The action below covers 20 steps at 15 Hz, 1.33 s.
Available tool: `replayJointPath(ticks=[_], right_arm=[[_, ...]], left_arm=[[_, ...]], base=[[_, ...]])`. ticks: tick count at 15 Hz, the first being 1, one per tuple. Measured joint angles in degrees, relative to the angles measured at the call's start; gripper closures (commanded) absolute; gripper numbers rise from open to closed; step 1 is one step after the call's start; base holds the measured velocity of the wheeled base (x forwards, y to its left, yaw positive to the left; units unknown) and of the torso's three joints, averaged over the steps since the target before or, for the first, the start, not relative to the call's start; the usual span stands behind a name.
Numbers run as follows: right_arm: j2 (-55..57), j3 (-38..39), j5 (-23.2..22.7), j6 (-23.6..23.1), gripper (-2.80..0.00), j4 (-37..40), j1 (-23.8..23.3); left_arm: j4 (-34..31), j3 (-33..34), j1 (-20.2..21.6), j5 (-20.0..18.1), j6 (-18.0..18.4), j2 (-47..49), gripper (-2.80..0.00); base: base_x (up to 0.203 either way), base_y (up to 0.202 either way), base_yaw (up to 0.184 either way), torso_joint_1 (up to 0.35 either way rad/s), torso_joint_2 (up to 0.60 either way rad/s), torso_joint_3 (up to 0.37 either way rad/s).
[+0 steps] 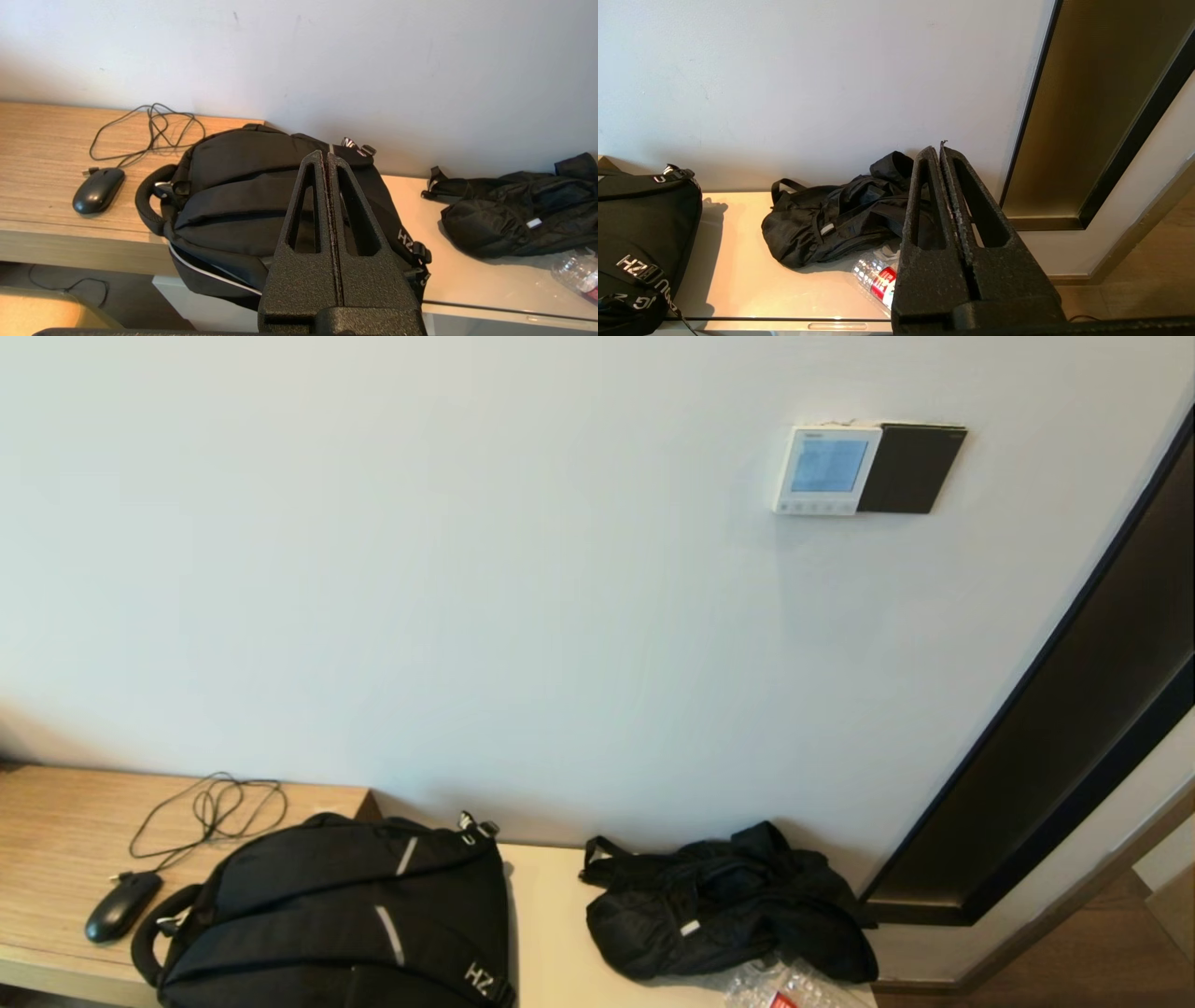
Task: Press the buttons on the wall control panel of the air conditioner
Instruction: Turn on the central air conditioner
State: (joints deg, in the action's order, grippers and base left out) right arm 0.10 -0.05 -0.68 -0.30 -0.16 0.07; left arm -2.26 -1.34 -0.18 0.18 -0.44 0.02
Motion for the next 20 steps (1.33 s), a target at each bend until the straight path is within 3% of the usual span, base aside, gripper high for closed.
replayJointPath(ticks=[16,20], right_arm=[[0.01,-0.21,0.47,-0.68,0.0,-0.33,-0.07],[1.61,-7.3,0.61,-0.73,0.0,1.63,-0.07]], left_arm=[[-0.05,-0.04,0.0,-0.02,0.0,0.0,0.0],[-0.05,-0.04,0.0,-0.05,-0.07,0.0,0.0]], base=[[0.0,0.0,0.0,0.0,0.0,0.0],[0.0,0.0,0.0,0.0,0.0,0.0]])
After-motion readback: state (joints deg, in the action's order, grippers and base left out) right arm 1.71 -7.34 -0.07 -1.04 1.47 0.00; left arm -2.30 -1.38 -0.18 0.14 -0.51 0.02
